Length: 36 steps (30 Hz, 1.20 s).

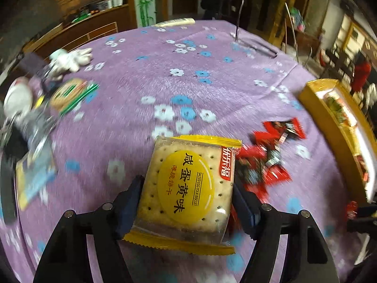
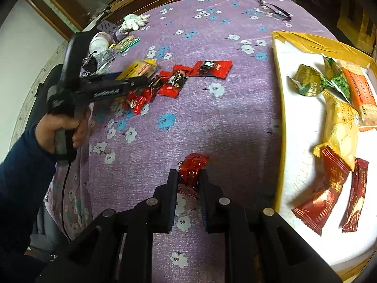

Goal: Organize snacks
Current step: 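Grasp the yellow cracker pack with the left gripper while the right grasps a red candy, then carry the cracker pack and candy over the tray and release them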

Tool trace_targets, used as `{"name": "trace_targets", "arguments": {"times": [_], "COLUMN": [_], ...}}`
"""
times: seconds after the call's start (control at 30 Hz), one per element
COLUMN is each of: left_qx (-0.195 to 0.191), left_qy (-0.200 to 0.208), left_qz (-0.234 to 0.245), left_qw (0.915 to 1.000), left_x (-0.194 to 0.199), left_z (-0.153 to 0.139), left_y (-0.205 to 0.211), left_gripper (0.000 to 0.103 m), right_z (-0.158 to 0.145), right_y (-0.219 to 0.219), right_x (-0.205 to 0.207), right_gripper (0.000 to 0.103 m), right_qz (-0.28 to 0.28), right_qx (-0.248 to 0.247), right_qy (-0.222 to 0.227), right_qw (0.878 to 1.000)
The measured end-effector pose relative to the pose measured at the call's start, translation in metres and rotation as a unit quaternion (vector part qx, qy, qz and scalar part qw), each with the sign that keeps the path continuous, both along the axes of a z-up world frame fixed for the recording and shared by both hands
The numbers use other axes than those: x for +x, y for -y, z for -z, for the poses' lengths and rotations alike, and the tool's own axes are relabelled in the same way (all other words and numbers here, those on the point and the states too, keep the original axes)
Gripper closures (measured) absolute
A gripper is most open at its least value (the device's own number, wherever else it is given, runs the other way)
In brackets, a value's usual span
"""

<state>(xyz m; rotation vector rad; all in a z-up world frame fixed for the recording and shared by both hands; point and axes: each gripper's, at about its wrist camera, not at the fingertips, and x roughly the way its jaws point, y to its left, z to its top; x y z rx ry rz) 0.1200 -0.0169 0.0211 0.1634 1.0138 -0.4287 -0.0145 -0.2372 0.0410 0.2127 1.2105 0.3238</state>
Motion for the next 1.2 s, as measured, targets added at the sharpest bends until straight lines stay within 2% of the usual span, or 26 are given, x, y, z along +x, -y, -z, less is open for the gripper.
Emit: {"name": "trace_targets", "arguments": {"times": [0.17,0.37,0.43,0.5,0.6,0.77,0.97,1.1,1.2], "left_qx": [-0.021,-0.053,-0.052,-0.030,-0.004,0.016,0.024,0.025,0.028], "left_qy": [0.007,-0.013,-0.020,-0.021,-0.023,-0.028,-0.019,-0.022,-0.024], "left_qz": [-0.022,-0.047,-0.052,-0.052,-0.064,-0.089,-0.101,-0.100,-0.102], "left_qw": [0.9995,0.9974,0.9971,0.9980,0.9977,0.9955,0.9944,0.9944,0.9941], "left_x": [-0.057,-0.122,-0.138,-0.150,-0.156,-0.161,-0.165,-0.164,-0.163], "left_z": [-0.016,-0.017,-0.013,-0.007,-0.001,0.009,0.010,0.012,0.012], "left_y": [-0.009,0.013,0.027,0.042,0.052,0.057,0.059,0.061,0.062], "left_gripper": [0.028,0.028,0.028,0.028,0.028,0.028,0.026,0.018,0.018], "right_z": [0.005,0.012,0.015,0.018,0.023,0.024,0.026,0.025,0.019], "right_y": [-0.005,-0.013,-0.012,-0.012,-0.012,-0.013,-0.013,-0.013,-0.012], "right_x": [0.003,0.005,0.006,0.007,0.007,0.006,0.009,0.008,0.004], "right_gripper": [0.086,0.086,0.086,0.086,0.086,0.086,0.086,0.086,0.086], "right_qz": [-0.021,-0.053,-0.059,-0.063,-0.072,-0.091,-0.100,-0.103,-0.105], "right_qx": [0.002,-0.005,-0.007,-0.014,-0.024,-0.033,-0.032,-0.032,-0.024], "right_qy": [-0.006,-0.011,-0.017,-0.023,-0.032,-0.028,-0.029,-0.027,-0.020], "right_qw": [1.000,0.999,0.998,0.998,0.997,0.995,0.994,0.994,0.994]}}
